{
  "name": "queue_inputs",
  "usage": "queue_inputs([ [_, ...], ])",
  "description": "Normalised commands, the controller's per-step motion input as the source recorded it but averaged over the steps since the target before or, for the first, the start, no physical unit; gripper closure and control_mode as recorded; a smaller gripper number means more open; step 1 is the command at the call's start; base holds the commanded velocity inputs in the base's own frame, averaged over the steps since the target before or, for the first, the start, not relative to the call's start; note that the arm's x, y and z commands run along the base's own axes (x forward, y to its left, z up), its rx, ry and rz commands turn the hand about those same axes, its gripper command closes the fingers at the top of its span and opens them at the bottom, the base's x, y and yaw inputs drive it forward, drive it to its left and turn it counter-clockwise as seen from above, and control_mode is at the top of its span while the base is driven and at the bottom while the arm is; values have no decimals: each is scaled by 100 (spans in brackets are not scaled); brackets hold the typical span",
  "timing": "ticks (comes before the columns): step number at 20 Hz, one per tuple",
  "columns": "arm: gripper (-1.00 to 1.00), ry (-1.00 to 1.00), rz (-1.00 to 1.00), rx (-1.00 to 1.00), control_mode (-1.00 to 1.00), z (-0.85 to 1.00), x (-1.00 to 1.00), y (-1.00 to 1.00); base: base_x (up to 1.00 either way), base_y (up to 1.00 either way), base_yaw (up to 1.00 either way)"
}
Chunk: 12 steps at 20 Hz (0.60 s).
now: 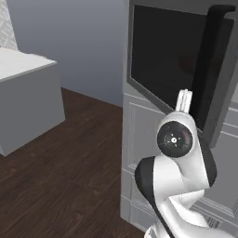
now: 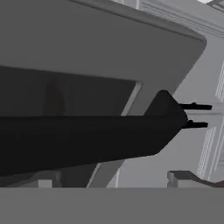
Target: Pick the mushroom from the sink and place it in the bowl. Then pick the bowl and place it in the microwave. Then close the microwave door and press the start button.
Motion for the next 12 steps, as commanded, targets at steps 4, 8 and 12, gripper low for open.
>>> queue_inputs([
  [4,-100,0,-17,13,-100,0,41,-100,0,0,0],
  [8,-100,0,-18,14,-100,0,53,-100,0,0,0],
  [12,-100,-3,-12,14,-100,0,68,-87,0,0,0],
])
